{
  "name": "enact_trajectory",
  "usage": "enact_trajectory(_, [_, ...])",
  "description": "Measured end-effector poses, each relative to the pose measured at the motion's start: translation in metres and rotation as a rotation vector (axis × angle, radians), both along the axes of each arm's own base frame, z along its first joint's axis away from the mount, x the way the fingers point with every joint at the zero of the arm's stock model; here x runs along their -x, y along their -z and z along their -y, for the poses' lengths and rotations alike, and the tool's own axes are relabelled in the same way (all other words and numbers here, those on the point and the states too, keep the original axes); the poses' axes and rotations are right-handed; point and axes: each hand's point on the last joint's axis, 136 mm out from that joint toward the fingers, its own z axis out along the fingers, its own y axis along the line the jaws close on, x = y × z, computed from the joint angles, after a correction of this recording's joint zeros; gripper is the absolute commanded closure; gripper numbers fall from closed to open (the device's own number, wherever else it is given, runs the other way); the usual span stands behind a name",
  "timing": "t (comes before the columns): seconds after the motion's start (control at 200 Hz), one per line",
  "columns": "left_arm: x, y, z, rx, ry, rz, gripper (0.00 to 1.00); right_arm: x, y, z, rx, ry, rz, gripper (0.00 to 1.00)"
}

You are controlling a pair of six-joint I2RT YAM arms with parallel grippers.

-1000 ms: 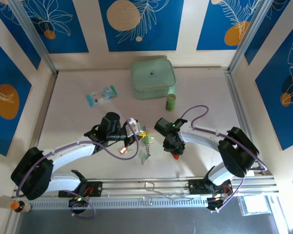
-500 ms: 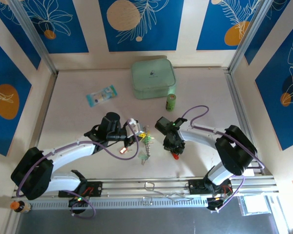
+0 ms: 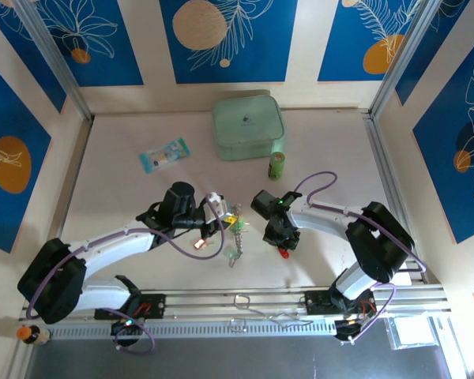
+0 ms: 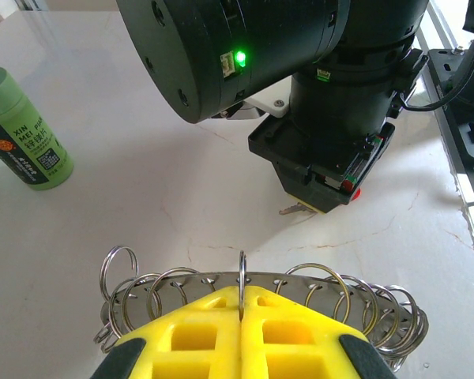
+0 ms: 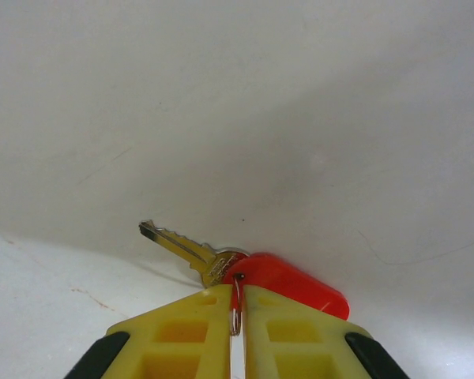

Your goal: Put the keys on the keyring

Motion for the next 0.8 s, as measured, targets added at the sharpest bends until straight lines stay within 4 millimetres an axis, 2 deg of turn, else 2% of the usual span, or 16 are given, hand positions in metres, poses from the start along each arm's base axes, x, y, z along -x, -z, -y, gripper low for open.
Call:
enact_trajectory(0.09, [0.0, 0.0, 0.0, -0.001, 0.002, -0.002, 1.0, 0.0, 0.0, 0.0, 0.001, 0.0, -0.001, 0.88])
enact_trajectory(0.3, [0.002, -0.001, 0.001, 0.0, 0.009, -0.008, 1.0, 0.0, 0.0, 0.0, 0.001, 0.0, 0.0, 1.0])
enact_trajectory(0.475, [0.001, -0.002, 0.001, 0.0, 0.009, -0.008, 1.0, -0.002, -0.005, -0.001, -0.013, -0.044, 0.019, 1.0])
enact_trajectory(0.57, [0.001, -0.002, 0.001, -0.001, 0.007, -0.007, 1.0, -0.008, -0.02, -0.007, -0.056, -0.14, 0.091, 1.0])
enact_trajectory(0.795, [-0.002, -0.002, 0.0, -0.001, -0.006, -0.001, 1.0, -0.025, -0.073, -0.037, -0.225, -0.481, 0.364, 1.0])
